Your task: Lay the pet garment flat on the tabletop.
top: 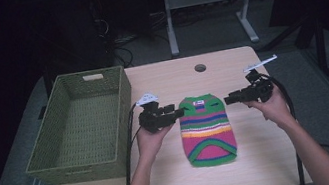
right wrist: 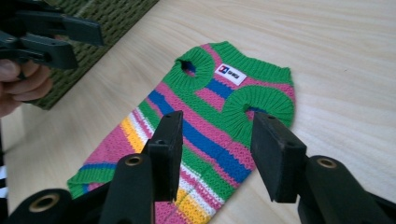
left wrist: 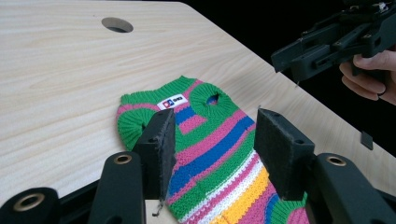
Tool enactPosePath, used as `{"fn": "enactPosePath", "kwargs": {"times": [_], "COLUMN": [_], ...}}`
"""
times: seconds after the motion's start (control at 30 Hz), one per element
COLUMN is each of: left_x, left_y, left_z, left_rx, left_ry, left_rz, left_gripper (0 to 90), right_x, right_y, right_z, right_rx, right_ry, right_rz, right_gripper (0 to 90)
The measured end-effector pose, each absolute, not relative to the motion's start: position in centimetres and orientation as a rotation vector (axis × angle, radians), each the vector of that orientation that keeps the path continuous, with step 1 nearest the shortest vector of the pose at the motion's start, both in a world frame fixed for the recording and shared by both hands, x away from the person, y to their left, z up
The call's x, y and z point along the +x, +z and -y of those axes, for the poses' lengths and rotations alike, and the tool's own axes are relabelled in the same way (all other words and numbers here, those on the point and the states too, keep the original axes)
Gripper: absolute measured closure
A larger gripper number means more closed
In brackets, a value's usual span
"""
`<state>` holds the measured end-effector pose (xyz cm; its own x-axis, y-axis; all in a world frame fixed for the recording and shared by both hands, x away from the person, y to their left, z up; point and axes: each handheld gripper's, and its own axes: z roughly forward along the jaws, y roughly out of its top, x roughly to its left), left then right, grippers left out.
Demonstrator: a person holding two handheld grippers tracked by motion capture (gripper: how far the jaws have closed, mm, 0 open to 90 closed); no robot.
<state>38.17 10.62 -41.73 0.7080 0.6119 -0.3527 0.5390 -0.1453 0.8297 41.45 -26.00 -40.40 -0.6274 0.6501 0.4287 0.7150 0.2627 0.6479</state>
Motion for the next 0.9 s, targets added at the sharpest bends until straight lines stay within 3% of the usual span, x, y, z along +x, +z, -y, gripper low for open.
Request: {"fn": "enactPosePath", "kwargs": {"times": [0.9], "left_x": [37.3], "left_y": [-42.4], "left_z": [-10.8], "left_rx": [1.819], "left_ry": [0.006], "left_rz": [-0.914], "left_gripper": [37.2], "right_x": [39.9], "right_y": [-41.7], "right_z": [28.6], "right_rx": [-1.208], "right_ry": [-1.402], "right_rz": [2.322], "right_gripper": [45.9]}}
